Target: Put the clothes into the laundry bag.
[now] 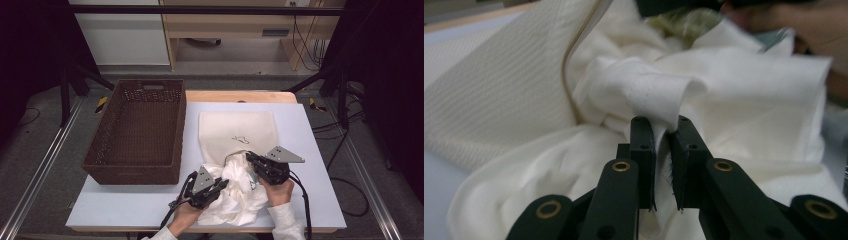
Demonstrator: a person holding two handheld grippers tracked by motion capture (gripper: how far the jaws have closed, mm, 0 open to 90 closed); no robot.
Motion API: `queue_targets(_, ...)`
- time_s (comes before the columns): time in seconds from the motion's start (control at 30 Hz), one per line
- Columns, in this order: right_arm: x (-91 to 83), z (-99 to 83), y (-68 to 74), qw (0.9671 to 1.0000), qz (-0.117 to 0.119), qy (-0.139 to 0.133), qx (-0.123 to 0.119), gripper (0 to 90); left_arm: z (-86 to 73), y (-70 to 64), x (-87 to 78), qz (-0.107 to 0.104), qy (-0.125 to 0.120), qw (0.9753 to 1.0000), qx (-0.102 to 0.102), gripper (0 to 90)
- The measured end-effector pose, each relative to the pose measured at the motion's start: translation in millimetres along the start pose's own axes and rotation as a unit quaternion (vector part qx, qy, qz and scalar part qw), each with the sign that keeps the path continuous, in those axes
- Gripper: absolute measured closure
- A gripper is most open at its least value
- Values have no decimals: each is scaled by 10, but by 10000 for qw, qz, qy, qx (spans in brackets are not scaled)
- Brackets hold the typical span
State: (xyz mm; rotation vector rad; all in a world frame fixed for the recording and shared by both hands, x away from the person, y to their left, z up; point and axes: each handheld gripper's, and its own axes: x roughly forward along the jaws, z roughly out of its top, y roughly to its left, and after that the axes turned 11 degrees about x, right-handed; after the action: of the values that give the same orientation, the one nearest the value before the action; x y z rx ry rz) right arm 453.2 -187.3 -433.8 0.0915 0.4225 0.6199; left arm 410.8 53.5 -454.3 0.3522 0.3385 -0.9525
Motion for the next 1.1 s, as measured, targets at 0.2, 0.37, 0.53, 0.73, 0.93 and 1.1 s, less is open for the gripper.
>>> queue_targets(0.2,-2,7,-8,10000,-30,4,43,865,327,-59,330,41,-23,9999,162,812)
queue_targets(0.37,-40,28,-31,9999,-57,-71,76,866,440,37,614,396,318,9980,370,809)
queue_targets(0.53,-71,57,-7,9999,-35,-126,82,866,325,163,860,732,862,9928,391,790)
queue_targets(0.73,-68,49,-17,9999,-57,-80,84,866,322,183,749,745,746,9939,332,600)
queue_targets(0.93,-67,43,-10,9999,-96,-84,-43,865,351,175,296,474,554,9965,408,338)
queue_targets(1.1,-84,46,-10,9998,-110,-103,-103,865,188,163,-84,361,585,9969,382,308)
